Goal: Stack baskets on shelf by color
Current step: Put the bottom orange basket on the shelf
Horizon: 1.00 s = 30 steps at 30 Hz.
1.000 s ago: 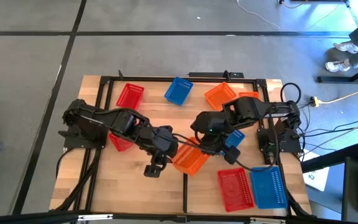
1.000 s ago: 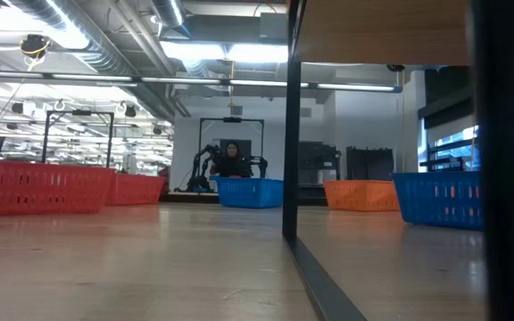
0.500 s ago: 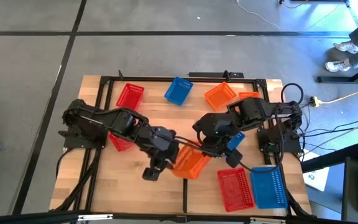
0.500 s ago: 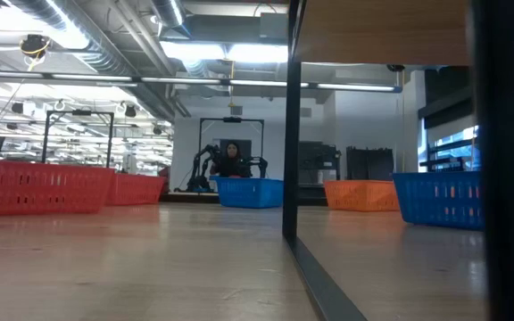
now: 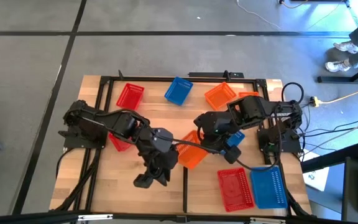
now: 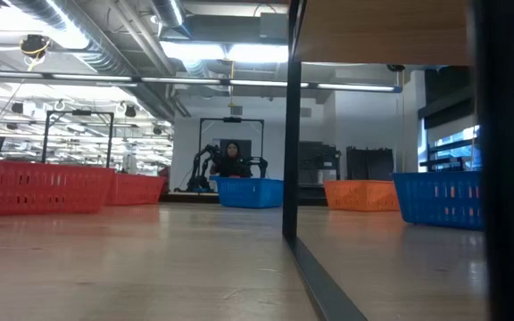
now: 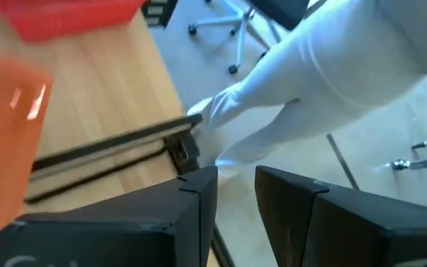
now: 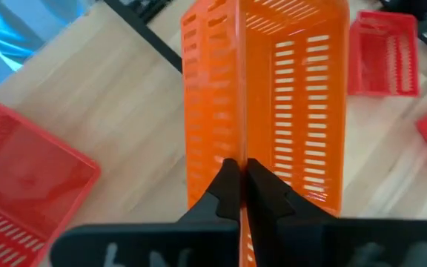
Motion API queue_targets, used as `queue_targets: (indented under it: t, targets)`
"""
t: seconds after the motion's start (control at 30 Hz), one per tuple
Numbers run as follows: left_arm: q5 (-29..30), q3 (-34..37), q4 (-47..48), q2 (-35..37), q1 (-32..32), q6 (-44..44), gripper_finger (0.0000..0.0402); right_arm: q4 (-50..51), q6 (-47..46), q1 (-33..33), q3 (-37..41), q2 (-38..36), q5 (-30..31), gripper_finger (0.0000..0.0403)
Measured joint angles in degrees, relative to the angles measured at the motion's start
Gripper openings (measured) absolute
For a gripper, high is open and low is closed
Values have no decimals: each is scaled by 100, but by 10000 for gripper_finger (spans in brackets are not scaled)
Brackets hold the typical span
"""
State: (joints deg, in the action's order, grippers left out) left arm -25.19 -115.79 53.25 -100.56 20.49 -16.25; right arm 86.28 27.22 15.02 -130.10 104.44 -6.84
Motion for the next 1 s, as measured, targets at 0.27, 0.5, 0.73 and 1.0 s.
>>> queue_targets:
  t: [0.27,0.5,0.73,1.0]
  targets:
    - [-790,13,-857,-6,160,-14,85,-72,-128,-10,0,-1,183,0]
    - [-1054,24,-1032,-17,336,-44,85,-109,-166,-15,-2,0,307,0]
    - [-1614,22,-1180,-237,318,-312,85,-28,-113,-15,-2,0,566,0]
    - [-2204,22,-1486,-471,233,-472,85,-97,-120,-19,-2,0,586,0]
